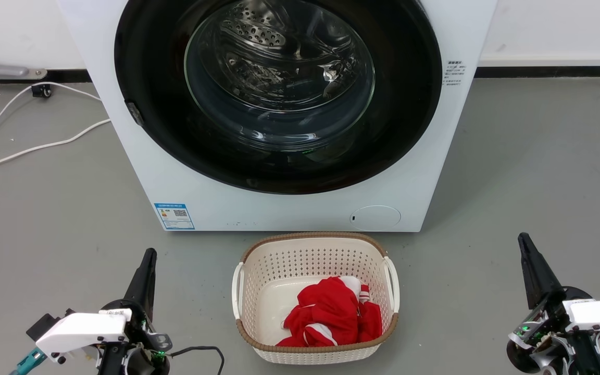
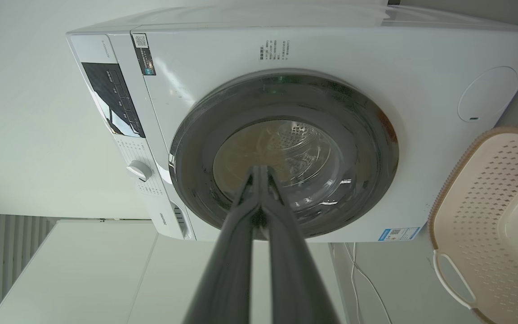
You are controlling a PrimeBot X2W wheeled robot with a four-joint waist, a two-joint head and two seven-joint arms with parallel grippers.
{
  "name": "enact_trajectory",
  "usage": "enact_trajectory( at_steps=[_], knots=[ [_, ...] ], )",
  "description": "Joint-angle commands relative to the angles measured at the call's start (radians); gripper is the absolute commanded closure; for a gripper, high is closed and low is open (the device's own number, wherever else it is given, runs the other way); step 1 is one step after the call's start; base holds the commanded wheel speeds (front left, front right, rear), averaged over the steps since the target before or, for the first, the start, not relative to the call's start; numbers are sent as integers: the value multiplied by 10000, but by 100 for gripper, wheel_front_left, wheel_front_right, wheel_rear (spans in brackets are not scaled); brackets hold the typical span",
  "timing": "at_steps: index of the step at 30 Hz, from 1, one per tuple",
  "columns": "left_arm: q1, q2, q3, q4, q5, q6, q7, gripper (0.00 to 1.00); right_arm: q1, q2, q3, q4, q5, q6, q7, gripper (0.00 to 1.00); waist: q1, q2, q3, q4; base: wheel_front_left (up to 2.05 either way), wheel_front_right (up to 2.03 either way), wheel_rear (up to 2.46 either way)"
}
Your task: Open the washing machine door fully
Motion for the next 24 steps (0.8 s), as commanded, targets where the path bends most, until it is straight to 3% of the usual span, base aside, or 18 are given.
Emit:
enact_trajectory(
  at_steps=[1,2,16,24],
  knots=[
    [-92,-12,36,10,18,-33,5,100,-116,40,-10,11,-67,0,26,100,0,-1,0,0,0,0,0],
    [-1,-2,2,0,2,0,2,0,0,2,0,0,0,0,0,0,0,-1,0,0,0,0,0],
    [93,-36,-517,-143,281,6,-574,0,360,19,238,-262,-450,0,-579,0,0,-1,-7,-11,0,0,0],
    [94,-37,-435,-705,1702,3,-933,0,446,21,244,-742,-2006,0,-939,0,0,-1,-13,-34,0,0,0]
  ],
)
